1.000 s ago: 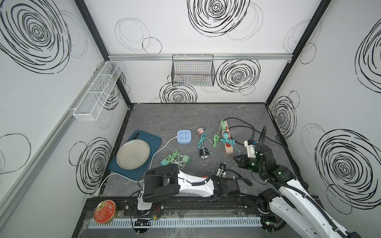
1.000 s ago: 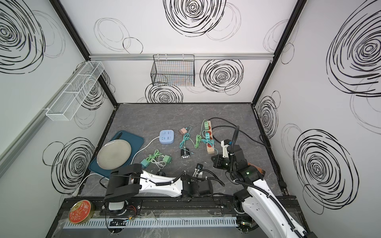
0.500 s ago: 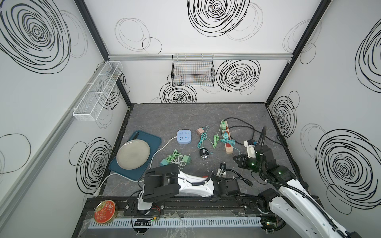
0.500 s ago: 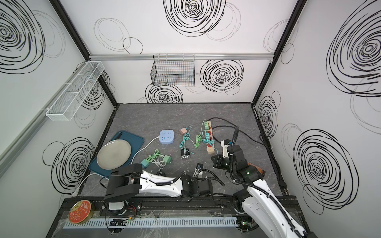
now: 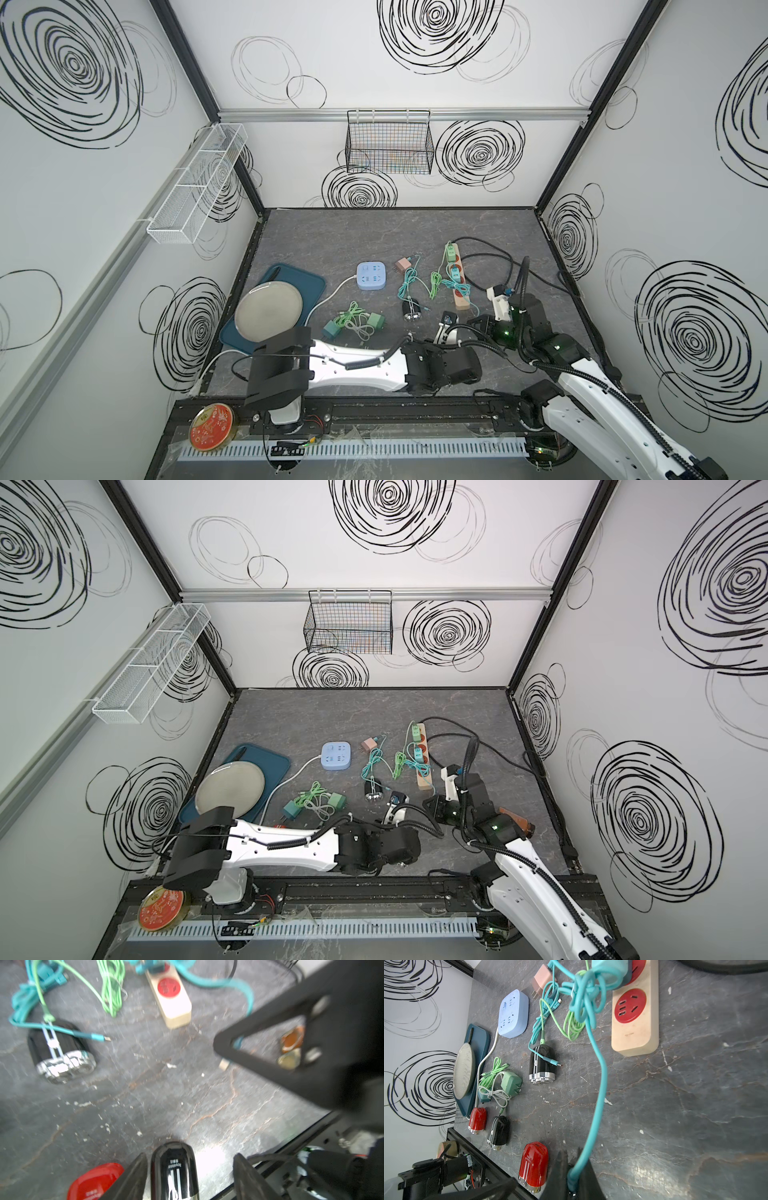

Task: Unplug the electric shaver
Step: Place the electric shaver at the center of the board, then place the charging cable at the center of the board.

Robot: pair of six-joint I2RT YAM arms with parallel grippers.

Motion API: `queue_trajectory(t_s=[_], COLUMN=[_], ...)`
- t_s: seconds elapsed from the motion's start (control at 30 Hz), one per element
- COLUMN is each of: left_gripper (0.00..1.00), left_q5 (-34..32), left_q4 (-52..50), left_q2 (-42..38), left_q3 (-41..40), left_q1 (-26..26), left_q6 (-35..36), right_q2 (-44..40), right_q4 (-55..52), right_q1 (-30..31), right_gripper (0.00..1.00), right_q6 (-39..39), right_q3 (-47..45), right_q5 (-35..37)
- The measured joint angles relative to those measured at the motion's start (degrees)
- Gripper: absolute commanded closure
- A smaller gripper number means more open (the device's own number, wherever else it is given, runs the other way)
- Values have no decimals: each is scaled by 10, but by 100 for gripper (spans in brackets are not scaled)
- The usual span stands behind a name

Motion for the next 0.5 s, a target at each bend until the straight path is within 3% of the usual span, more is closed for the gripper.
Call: queue_trajectory(t_s=[0.23,0.5], left_gripper=[31,31], left_q5=[22,59], left_q4=[58,120], left_q2=[-70,-162], left_q3=[-91,-191], left_q1=[63,127], left_q6=[64,103], right_q2=[56,81], right_q4=[10,-2], right_q1=[0,0], right_gripper=[59,57], right_q6=[1,-15], right_q3=[-7,50], right_q5=[-17,32])
